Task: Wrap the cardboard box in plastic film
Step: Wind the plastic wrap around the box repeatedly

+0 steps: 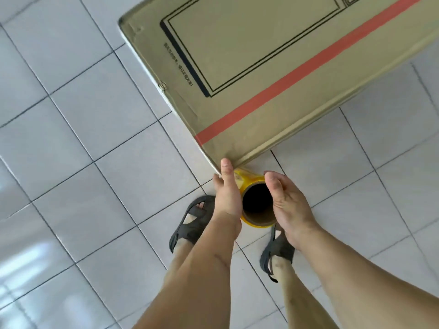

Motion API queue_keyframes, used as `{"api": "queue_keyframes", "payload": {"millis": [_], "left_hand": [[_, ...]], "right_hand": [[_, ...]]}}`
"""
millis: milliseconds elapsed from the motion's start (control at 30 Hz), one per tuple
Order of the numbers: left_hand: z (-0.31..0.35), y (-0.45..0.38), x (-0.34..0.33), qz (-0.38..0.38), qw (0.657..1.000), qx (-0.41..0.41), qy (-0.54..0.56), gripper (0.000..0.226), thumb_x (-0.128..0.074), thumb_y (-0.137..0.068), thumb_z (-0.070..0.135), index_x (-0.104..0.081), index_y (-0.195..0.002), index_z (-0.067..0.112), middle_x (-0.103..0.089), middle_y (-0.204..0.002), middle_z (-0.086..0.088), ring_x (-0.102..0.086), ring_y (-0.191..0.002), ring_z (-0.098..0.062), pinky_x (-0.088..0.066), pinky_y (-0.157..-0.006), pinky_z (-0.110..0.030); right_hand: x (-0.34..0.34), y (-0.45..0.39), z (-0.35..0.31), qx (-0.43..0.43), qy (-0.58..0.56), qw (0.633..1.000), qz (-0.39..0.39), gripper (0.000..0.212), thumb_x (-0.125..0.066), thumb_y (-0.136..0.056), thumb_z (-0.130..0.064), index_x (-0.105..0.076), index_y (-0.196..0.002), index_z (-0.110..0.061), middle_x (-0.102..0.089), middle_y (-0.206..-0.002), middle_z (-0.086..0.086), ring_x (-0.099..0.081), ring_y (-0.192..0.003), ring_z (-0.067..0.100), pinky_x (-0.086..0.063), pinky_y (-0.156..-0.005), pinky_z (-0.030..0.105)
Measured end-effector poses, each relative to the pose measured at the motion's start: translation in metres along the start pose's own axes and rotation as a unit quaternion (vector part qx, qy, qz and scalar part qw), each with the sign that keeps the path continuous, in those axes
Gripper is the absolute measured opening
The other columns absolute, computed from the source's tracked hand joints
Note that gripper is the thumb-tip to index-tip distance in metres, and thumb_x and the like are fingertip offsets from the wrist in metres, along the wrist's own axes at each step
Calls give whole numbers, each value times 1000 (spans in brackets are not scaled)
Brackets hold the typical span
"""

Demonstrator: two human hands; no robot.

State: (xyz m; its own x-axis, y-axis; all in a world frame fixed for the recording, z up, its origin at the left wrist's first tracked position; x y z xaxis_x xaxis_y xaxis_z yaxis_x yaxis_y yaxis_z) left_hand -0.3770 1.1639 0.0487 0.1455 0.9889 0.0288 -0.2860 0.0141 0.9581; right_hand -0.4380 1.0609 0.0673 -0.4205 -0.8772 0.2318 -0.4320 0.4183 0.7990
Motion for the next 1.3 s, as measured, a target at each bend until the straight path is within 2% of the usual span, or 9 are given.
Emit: {"api": "queue_keyframes", "payload": {"millis": [233, 333, 700, 833, 1000, 1033, 1100, 1167, 1300], "left_hand": [[-5, 3, -14, 84, 989, -121, -6, 75, -35, -112, 64, -23, -175, 23, -32, -179, 0, -30, -166, -22, -23, -136, -43], [-7, 3, -16, 78, 987, -134, 34, 74, -37, -113, 62, -22, -175, 25, -32, -179, 3, -30, -165, -19, -24, -134, -38], [-4, -7, -8, 87, 963, -87, 241, 77, -24, -110, 72, -27, -174, 28, -28, -180, 7, -27, -166, -19, -23, -130, -37], [-6, -9, -19, 55, 973, -80, 210, 74, -22, -112, 69, -36, -170, 27, -48, -166, 5, -47, -137, -10, -35, -101, -20], [-1, -7, -14, 48, 969, -63, 236, 71, -24, -112, 68, -24, -174, 33, -35, -177, 4, -34, -163, -26, -35, -117, -32], [-1, -10, -15, 58, 970, -61, 229, 69, -24, -113, 67, -28, -173, 32, -44, -170, 5, -47, -155, -23, -41, -110, -24], [-3, -20, -18, 70, 978, -62, 188, 58, -24, -115, 62, -49, -156, 31, -68, -123, 13, -74, -97, 3, -49, -69, -4], [-2, -27, -19, 60, 976, -74, 195, 51, -23, -114, 63, -56, -137, 32, -66, -98, 16, -63, -59, 14, -45, -52, -1], [-2, -54, -13, 75, 971, -91, 207, 60, -24, -116, 62, -59, -151, 29, -76, -133, 18, -69, -113, 5, -48, -93, -15]], "right_hand": [[20, -9, 6, 44, 65, 996, -37, 30, -54, -81, -66, -67, -92, -42, -67, -98, -26, -58, -94, -15, -42, -82, 10], [18, -15, 7, 55, 69, 996, -6, 45, -56, -79, -74, -71, -94, -35, -71, -100, -16, -63, -101, 4, -47, -90, 26], [23, -19, 4, 91, 109, 990, -8, 42, -50, -76, -70, -65, -81, -32, -66, -87, -18, -59, -91, 0, -43, -77, 22], [26, -21, 5, 98, 115, 988, -11, 45, -50, -75, -72, -66, -85, -30, -66, -92, -15, -59, -93, 3, -43, -80, 25], [29, -21, 2, 93, 125, 987, -27, 37, -52, -84, -66, -64, -83, -31, -64, -90, -17, -56, -89, -3, -41, -76, 24], [30, -21, 2, 94, 121, 988, -28, 36, -52, -84, -65, -64, -81, -31, -64, -88, -17, -56, -87, -3, -41, -74, 23], [29, -22, 2, 98, 121, 987, -32, 38, -52, -78, -68, -64, -80, -32, -64, -86, -19, -56, -85, -5, -41, -73, 20], [30, -26, -1, 95, 113, 989, -28, 40, -51, -73, -70, -63, -82, -33, -63, -89, -22, -55, -86, -7, -40, -72, 17], [32, -32, 4, 90, 99, 990, -32, 44, -52, -71, -72, -65, -83, -32, -66, -89, -21, -57, -89, -6, -43, -77, 22]]}}
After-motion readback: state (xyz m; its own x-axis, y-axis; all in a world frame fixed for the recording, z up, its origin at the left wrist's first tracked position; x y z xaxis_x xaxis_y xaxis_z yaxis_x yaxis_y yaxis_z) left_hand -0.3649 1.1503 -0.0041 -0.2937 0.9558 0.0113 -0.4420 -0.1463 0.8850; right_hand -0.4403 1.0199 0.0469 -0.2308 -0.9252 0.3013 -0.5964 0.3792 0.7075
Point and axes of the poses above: each hand's wrist, its own y-axis away from the middle knuckle, its own x-axis out of the back of the hand, z = x × y, the point moved 1 cm from there along -y, towards the middle knuckle
